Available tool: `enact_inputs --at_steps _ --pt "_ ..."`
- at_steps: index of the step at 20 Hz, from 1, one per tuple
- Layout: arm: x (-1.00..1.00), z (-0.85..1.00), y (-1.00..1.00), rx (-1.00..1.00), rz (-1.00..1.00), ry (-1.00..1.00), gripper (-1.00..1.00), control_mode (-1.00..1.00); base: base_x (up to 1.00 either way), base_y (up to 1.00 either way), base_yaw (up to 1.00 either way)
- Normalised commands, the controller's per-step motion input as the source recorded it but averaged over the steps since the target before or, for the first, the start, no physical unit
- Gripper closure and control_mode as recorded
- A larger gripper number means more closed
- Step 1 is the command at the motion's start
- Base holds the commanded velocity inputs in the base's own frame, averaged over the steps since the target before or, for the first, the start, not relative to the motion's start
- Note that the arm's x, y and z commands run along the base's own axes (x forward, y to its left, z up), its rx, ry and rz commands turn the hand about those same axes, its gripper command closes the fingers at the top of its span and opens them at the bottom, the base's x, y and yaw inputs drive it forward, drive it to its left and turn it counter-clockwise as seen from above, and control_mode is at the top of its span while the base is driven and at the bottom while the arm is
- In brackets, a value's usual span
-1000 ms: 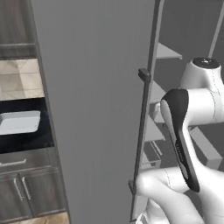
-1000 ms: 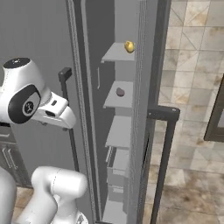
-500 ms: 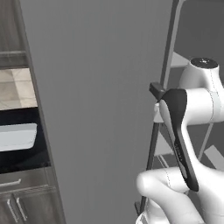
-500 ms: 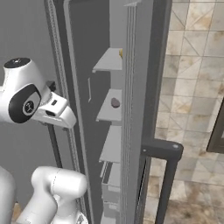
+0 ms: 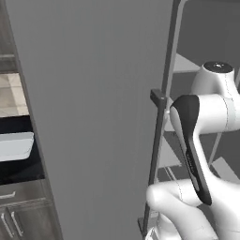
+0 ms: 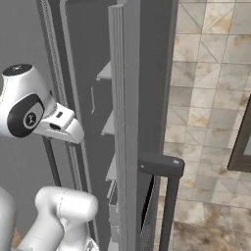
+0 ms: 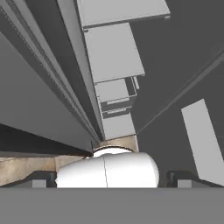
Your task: Take the eggplant and potato out of the freezer and place them in the tupperware container on the counter. Then put the tupperware containing the vegetables back in the freezer.
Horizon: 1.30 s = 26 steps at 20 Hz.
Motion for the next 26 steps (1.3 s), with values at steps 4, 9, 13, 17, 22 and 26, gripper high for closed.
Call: enact_inputs --at_steps 4,9,13,17,22,26 --pt "0.00 0.00 0.00 0.00 0.00 0.00 -1.00 1.00 0.26 -0.64 0.00" --pt "0.00 0.00 0.00 0.00 0.00 0.00 -1.00 1.00 0.25 -0.69 0.00" --pt "0.00 0.00 0.00 0.00 0.00 0.00 -1.00 1.00 0.24 -0.63 0.00" --pt "0.00 0.00 0.00 0.00 0.00 0.00 -1.00 1.00 0.32 -0.57 0.00" --pt "0.00 0.00 0.00 0.00 0.00 0.00 -1.00 1.00 0.58 -0.43 0.00" --pt "0.59 0.00 -0.36 0.00 0.00 0.00 -1.00 -1.00 0.00 0.00 0.00"
